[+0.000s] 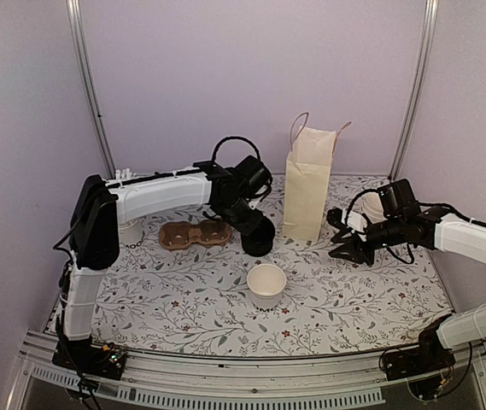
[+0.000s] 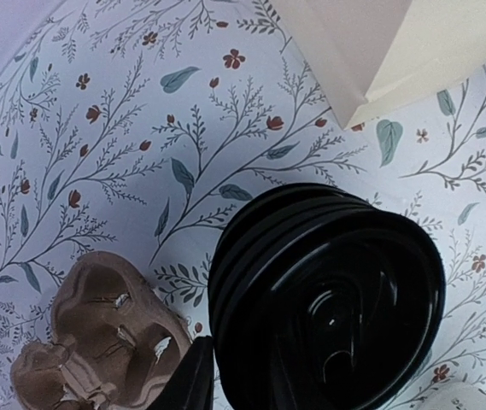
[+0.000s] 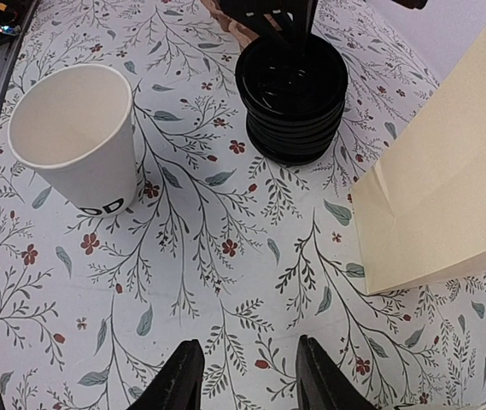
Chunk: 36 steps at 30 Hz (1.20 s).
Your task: Pack the takeout coffee
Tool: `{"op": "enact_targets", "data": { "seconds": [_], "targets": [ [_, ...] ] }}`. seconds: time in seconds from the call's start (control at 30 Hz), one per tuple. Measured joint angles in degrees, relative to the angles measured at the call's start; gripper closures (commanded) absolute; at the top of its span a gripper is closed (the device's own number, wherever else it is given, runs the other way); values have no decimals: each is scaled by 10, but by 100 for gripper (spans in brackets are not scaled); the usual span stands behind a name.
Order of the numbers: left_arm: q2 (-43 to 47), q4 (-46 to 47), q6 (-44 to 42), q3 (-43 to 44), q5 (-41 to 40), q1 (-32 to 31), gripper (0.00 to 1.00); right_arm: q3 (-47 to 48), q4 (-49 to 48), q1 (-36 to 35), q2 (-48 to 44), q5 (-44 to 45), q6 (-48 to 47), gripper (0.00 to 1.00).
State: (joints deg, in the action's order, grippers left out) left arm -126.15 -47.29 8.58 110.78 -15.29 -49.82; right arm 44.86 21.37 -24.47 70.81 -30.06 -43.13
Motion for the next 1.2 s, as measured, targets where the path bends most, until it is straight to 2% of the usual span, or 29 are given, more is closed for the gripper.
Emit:
{"op": "enact_targets", "data": {
  "seconds": [0.37,0.73,1.03,1.1,1.2],
  "targets": [
    [-4,-1,1,1,-5,0,81,0,0,0,0,9,-3,60],
    [-3,0,0,1,-5,0,81,-1,0,0,0,10,-4,60],
    [43,3,-2,-3,-7,0,83,-1,0,0,0,10,-4,60],
    [67,12,-3,-12,-4,3,82,-1,0,0,0,10,-4,60],
    [97,23,-1,-28,13,9,73,-1,0,0,0,10,-4,60]
  ]
}}
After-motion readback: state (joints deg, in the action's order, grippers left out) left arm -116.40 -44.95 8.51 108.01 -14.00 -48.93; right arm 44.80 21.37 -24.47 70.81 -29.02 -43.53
